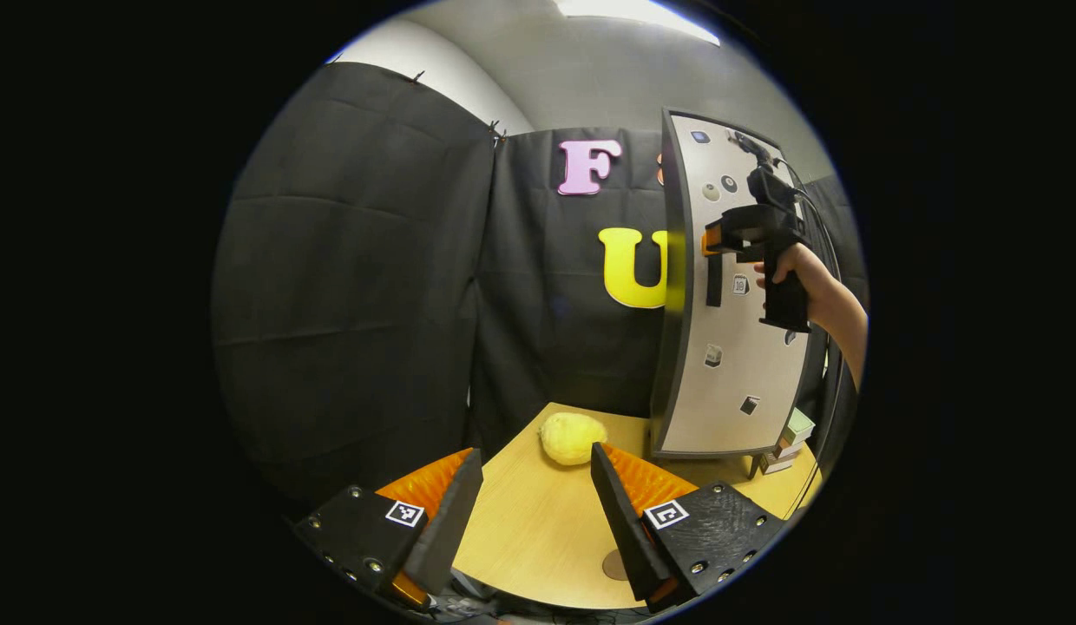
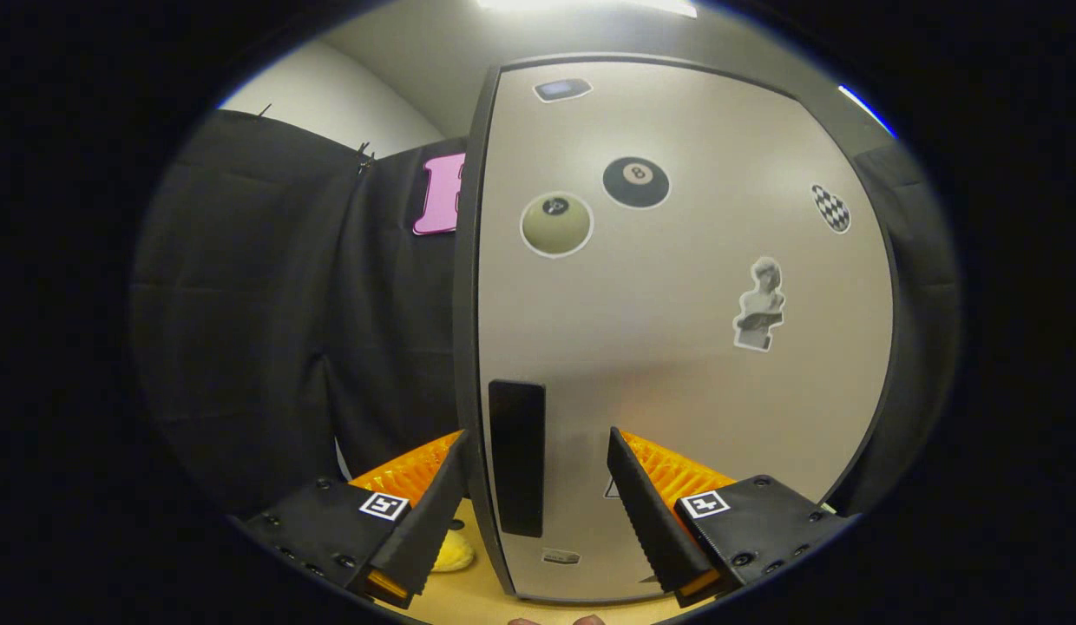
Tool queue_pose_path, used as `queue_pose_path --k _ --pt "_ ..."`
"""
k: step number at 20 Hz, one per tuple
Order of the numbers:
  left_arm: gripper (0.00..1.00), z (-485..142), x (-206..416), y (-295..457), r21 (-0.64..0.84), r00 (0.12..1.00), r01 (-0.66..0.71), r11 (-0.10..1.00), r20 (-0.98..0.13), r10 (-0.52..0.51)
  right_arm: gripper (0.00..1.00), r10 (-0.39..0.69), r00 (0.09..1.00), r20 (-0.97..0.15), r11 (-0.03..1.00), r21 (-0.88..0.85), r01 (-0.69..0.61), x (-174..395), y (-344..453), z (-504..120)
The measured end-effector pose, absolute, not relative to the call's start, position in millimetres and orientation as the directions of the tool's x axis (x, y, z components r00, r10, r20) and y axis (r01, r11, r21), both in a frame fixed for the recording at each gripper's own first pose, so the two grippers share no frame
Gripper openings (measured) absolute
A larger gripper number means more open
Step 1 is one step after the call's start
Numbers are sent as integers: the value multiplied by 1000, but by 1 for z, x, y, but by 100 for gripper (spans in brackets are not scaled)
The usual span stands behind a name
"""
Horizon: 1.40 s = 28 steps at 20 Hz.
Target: Open the cabinet door with the right hand, grasp the bottle in the cabinet with the left hand and place it on the coaster, then close the cabinet door with the right hand.
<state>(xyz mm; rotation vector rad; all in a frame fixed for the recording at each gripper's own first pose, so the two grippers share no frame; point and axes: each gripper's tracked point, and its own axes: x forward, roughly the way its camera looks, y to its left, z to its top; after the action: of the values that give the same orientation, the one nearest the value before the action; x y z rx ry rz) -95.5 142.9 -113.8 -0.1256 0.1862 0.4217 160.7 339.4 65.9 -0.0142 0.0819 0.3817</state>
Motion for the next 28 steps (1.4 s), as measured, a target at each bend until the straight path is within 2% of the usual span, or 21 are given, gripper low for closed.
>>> queue_pose_path --k 2,3,4,5,6,7,9,12,13,16,18,28 --pt "73 -117 -97 144 -78 892 -424 902 -211 401 96 359 928 -103 933 -1 -361 164 340 60" --pt "73 -118 -99 144 -76 890 -426 901 -214 403 86 348 931 -108 936 -5 -351 166 340 57" --pt "73 -118 -101 145 -73 888 -430 900 -216 406 81 344 932 -114 938 -5 -346 168 340 55" --pt "73 -119 -102 146 -71 886 -433 899 -217 410 66 354 927 -122 934 4 -356 167 344 53" --pt "73 -118 -103 147 -69 884 -437 897 -218 413 62 362 923 -133 931 12 -364 167 348 50" --pt "73 -118 -104 147 -68 884 -438 896 -217 415 49 366 918 -149 930 21 -367 166 350 47" --pt "73 -115 -107 146 -63 883 -439 896 -213 417 39 343 926 -159 939 20 -345 166 350 44" --pt "73 -112 -110 145 -59 885 -436 898 -207 416 35 326 933 -153 943 -12 -331 164 350 43" --pt "73 -111 -111 143 -57 886 -435 898 -205 416 29 332 932 -146 941 -23 -339 165 351 44" --pt "73 -108 -113 143 -51 886 -437 898 -193 421 25 395 907 -146 917 -6 -400 165 352 42" --pt "73 -108 -112 142 -56 887 -436 898 -193 419 13 418 896 -148 906 -10 -424 162 351 42" --pt "73 -117 -84 125 -71 908 -384 921 -211 363 11 482 865 -138 874 14 -485 151 344 41"
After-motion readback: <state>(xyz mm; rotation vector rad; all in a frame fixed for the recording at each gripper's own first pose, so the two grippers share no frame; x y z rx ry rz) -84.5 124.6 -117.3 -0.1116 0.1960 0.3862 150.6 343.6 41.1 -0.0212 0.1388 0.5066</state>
